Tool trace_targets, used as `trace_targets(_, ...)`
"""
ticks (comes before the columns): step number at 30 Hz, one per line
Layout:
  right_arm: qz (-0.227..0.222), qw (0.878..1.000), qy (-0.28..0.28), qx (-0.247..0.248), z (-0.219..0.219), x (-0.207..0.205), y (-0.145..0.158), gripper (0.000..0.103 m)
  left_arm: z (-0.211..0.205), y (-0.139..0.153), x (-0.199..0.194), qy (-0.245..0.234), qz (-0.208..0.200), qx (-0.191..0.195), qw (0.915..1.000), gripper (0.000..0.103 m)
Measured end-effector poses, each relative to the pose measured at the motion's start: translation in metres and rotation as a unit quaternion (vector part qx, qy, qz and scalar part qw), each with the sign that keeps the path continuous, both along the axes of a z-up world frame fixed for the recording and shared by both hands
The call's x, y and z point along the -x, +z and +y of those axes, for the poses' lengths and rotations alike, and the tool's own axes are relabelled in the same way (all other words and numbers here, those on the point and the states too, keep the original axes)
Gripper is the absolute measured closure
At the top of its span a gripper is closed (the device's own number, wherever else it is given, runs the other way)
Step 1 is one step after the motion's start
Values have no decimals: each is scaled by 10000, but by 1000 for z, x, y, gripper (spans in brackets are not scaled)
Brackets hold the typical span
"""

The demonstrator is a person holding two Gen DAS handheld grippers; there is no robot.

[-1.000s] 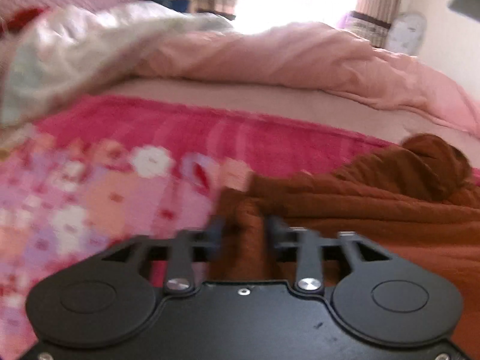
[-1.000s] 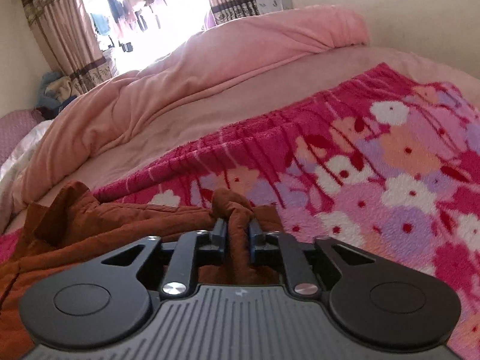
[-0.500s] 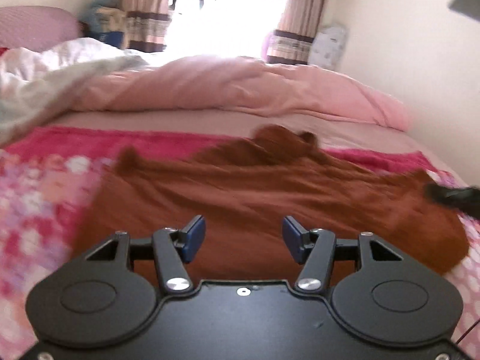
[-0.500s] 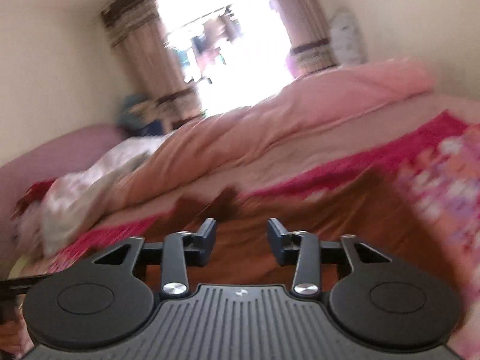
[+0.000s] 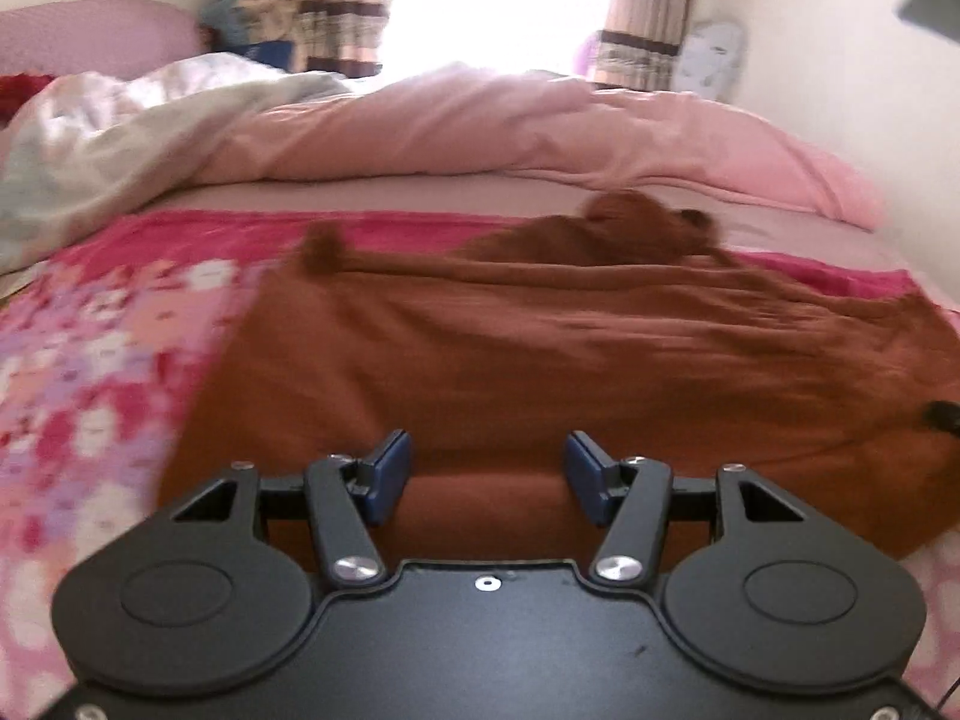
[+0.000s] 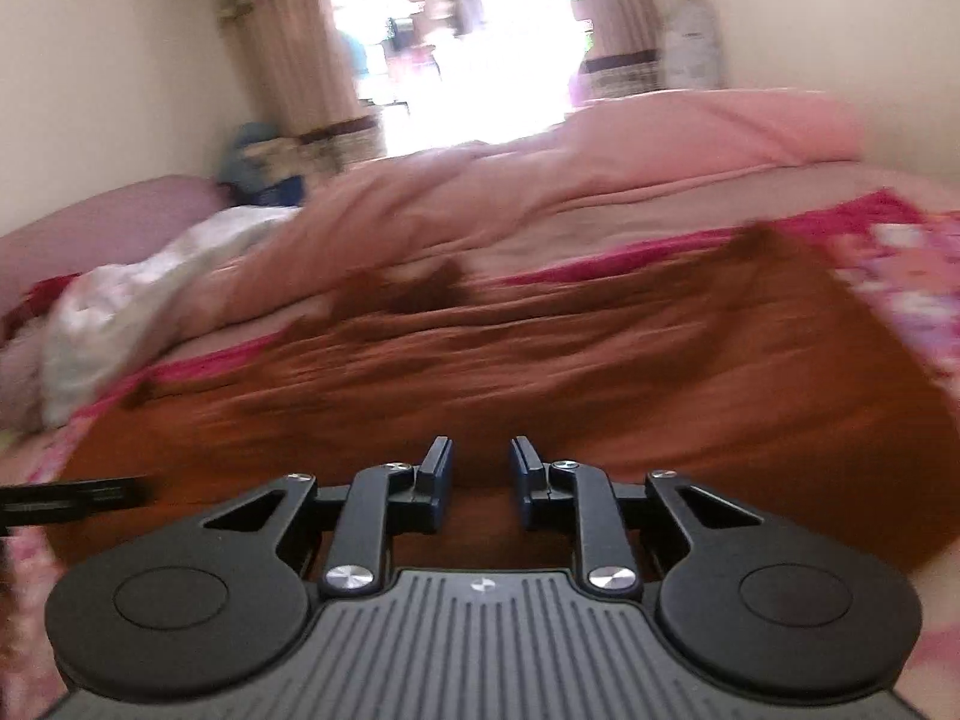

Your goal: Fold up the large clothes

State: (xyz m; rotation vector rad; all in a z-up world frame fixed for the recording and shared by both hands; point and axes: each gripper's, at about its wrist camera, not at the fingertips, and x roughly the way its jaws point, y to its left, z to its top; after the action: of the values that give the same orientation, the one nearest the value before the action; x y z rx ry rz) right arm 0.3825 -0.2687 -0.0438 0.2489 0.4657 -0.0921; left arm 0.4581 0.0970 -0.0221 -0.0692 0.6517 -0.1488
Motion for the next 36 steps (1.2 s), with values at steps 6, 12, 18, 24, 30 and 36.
trace_targets(6,193,9954,-911,245,-77,24,3,77,45,-5,5,386,29,-146,9991,45)
trace_targets(12,180,9949,-978,-193,-102,25,-22,92,42,-24,-4,374,-67,-264,9989,43)
trace_targets(18,-36,9947,-984,-296,-106,26,5,64,50,11,-18,422,-267,-183,9986,43)
trace_targets(24,-188,9948,-1000,-104,-124,-22,32,41,74,9,-77,985,23,51,9951,43)
trace_targets(30,144,9926,-1176,-272,-137,-79,26,41,64,1,-109,879,13,128,9960,45)
trace_targets(36,587,9905,-1231,-196,-132,-105,14,92,58,1,-118,756,-96,196,9969,96)
